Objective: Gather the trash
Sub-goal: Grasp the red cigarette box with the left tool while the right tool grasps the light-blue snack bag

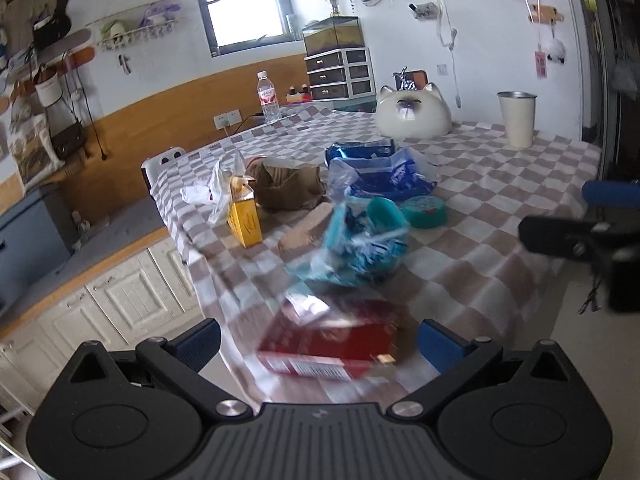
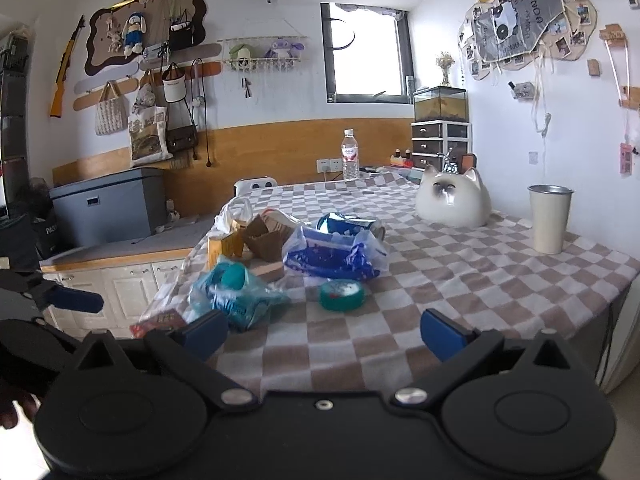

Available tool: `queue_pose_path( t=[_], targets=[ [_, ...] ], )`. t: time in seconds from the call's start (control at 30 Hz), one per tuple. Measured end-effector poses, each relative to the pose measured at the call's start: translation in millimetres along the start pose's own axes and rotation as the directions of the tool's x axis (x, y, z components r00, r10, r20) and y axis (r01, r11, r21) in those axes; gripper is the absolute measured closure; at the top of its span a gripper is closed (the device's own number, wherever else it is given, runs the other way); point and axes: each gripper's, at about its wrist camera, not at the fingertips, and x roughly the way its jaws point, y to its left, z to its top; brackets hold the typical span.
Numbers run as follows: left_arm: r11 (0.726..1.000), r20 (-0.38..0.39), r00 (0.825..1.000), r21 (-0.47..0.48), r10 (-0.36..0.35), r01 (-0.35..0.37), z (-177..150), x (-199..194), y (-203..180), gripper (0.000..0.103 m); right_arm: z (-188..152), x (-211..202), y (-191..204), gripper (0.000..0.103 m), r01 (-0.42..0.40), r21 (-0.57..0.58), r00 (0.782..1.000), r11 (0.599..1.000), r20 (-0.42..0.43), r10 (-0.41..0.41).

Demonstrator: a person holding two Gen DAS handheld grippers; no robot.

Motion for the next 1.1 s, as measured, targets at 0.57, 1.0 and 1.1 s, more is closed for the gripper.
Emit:
queue_pose_path(
  t=[0.57,1.0,1.1],
  targets=[
    [0.987,-0.085,0.987,0.082,-0.135,0.142,7,33,10,0.000,40,83,15,0.059,-0.145,0.213,0.966,0.966,-0.179,0.185],
    [0.977,-0.157,0.969,0.072,-0.188,0.201,19,48,24,0.000,27,118,24,0.090,-0.089,0.215,0.947,0.973,-0.284,0.149],
    [0.972,-0.161,0.961,0.031,-0.226,0.234,19,50,29,0.005,22,117,21,0.096,-0.086,0.220,0.945,0.972,-0.292,0.150]
  ],
)
